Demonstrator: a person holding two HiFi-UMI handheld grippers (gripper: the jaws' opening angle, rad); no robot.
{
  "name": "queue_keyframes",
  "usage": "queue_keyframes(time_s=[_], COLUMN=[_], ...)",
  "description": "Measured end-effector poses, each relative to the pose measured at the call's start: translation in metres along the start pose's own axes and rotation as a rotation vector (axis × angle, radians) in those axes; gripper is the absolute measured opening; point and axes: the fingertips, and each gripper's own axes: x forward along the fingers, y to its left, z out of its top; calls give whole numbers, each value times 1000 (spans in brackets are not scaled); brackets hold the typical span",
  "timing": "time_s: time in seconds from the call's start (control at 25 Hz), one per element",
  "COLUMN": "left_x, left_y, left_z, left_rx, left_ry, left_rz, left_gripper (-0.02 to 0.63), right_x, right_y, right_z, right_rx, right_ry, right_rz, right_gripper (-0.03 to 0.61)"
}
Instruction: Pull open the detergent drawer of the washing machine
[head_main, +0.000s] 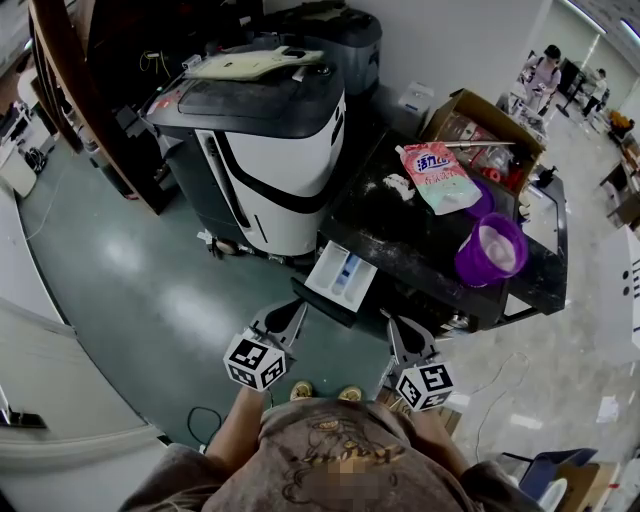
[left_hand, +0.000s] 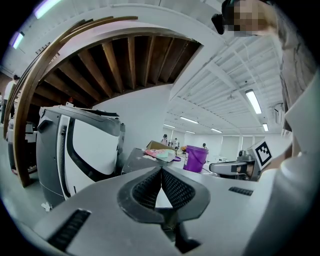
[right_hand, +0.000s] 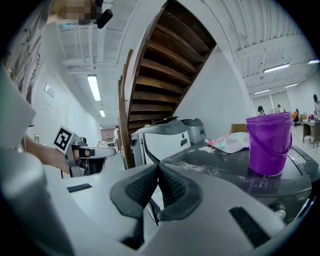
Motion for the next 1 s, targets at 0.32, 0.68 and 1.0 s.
queue_keyframes(time_s=[0.32, 0.68, 1.0], left_x=[1, 4, 8], left_y=[1, 0, 4], left_z=[-4, -8, -4], left_rx=[-14, -31, -50], left_ry=[15, 24, 14], left_rz=[-13, -16, -4], left_gripper=[25, 25, 25], right_x=[0, 0, 5], right_y=[3, 2, 3], right_z=[1, -3, 2], right_rx=[0, 10, 11], right_ry=[1, 3, -1], right_rz=[6, -1, 9], right_gripper=[0, 0, 0])
